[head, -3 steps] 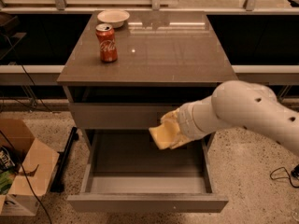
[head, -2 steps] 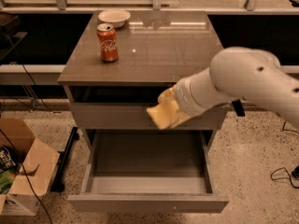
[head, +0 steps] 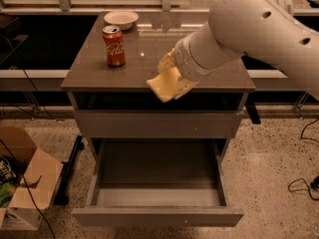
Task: Pick sponge from middle drawer and place on counter
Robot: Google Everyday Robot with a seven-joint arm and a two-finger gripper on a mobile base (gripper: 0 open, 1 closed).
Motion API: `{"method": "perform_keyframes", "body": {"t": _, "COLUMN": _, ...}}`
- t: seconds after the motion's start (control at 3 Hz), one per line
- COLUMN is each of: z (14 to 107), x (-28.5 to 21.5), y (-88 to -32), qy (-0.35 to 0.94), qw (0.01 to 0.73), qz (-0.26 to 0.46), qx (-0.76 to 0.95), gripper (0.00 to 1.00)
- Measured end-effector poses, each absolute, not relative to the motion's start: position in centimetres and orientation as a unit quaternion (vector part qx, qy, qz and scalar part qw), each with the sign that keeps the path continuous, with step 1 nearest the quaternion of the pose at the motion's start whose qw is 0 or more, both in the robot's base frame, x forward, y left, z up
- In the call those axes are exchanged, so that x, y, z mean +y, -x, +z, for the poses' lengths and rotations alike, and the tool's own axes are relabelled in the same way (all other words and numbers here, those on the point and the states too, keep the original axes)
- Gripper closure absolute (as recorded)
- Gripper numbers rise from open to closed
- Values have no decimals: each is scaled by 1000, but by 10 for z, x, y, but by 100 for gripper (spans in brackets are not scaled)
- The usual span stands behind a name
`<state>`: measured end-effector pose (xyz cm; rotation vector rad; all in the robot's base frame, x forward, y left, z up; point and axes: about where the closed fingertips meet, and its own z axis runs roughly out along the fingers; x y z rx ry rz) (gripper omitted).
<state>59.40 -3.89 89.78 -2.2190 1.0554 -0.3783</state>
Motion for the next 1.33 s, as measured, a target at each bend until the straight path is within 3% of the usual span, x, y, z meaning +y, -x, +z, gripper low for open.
{"method": "perform_keyframes", "body": {"t": 0.67, "z": 909, "x": -51, "y": -621, "qy": 825, "qw": 331, "qz": -171, "qx": 424, "gripper": 100}}
{"method": "perform_keyframes", "body": {"t": 1.33, "z": 922, "x": -50, "y": -692, "qy": 795, "qw": 384, "qz": -177, "qx": 434, "gripper": 100}}
